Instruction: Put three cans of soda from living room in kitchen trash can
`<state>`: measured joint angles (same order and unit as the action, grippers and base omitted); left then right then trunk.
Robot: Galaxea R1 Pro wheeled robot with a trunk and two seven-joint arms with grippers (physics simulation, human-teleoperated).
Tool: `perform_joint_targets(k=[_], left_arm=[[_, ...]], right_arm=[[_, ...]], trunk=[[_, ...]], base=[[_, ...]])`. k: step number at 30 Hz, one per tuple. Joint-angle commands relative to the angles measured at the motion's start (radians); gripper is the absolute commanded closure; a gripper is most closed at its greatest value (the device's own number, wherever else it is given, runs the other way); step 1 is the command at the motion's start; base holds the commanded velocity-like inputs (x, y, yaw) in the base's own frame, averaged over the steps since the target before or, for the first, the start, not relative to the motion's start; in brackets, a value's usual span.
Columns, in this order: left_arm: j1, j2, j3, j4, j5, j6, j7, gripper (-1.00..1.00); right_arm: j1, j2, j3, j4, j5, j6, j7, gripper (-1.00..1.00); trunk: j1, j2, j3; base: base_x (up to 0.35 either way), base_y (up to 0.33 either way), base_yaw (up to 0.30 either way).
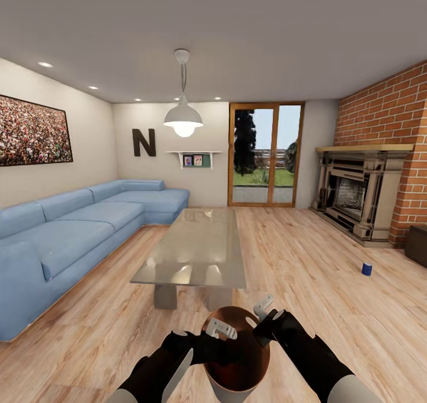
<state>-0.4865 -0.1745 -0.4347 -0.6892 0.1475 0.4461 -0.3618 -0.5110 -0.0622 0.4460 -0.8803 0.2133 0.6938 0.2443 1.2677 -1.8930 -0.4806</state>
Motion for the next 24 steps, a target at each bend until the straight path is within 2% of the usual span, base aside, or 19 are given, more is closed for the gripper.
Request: perform_joint_targets(k=[1, 24], left_arm=[[0.0, 0.058, 0.001, 0.036, -0.022, -0.004, 0.064, -1.0], [0.0, 0.061, 0.001, 0.02, -0.016, -0.003, 0.06, -1.0]], right_arm=[[-0.001, -0.001, -0.001, 0.0, 0.011, -0.002, 0.005, 1.0], [-0.001, -0.001, -0.003, 0.002, 0.011, 0.0, 0.004, 1.0]], trunk=[[0.0, 0.0, 0.0], [0.0, 0.0, 0.0]], base=[[0.0, 0.0, 0.0], [0.0, 0.0, 0.0]])
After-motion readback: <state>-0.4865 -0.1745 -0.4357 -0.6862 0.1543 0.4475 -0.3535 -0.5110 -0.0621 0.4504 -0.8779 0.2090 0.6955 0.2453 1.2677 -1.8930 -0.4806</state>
